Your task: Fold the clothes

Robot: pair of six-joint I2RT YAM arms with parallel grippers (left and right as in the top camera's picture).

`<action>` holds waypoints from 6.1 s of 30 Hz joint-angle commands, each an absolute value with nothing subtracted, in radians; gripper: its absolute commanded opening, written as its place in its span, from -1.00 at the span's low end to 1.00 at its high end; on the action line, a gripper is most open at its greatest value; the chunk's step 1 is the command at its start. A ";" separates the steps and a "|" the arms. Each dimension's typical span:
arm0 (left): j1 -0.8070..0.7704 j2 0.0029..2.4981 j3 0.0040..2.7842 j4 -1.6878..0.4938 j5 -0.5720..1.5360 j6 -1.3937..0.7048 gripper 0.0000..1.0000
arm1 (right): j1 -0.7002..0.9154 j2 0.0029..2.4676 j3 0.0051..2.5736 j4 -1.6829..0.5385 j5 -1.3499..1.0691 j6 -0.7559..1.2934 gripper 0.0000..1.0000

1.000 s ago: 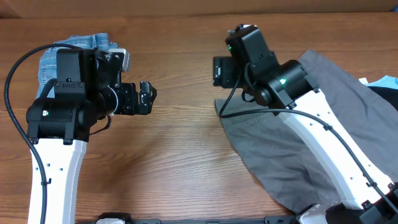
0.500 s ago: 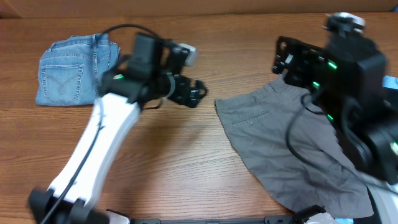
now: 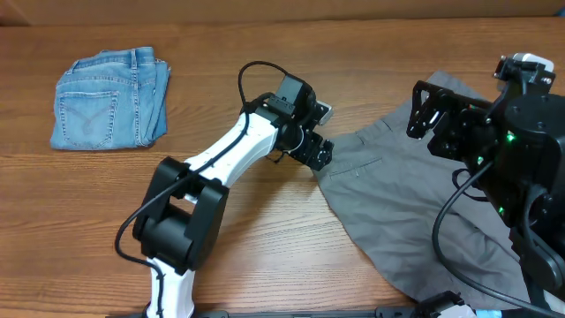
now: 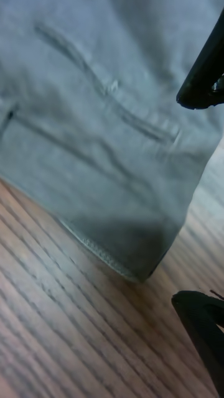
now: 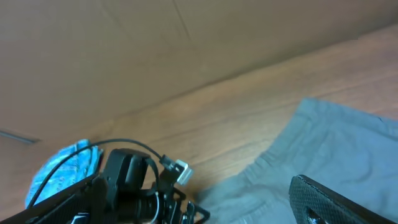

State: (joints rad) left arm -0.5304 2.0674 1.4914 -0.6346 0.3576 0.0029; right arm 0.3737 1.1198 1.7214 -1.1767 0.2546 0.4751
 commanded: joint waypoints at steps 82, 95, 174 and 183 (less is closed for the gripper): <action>-0.268 2.147 1.828 -0.823 0.386 0.097 0.65 | 0.071 1.378 1.737 -1.165 -0.125 0.358 0.95; -0.267 2.348 1.828 -0.696 0.278 0.088 -0.39 | 0.071 1.316 1.735 -1.222 -0.125 0.358 0.98; -0.094 2.105 2.998 -1.689 0.233 0.075 0.47 | -0.032 2.056 1.539 -1.203 -0.043 0.305 -0.92; -0.094 2.106 2.997 -1.689 0.233 0.076 0.61 | -0.117 2.033 1.629 -1.190 -0.034 0.306 0.29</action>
State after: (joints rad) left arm -0.0856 2.1002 2.9971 -1.6875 0.2447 0.0597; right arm -0.1055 2.0724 1.5864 -1.1942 -0.0639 0.2989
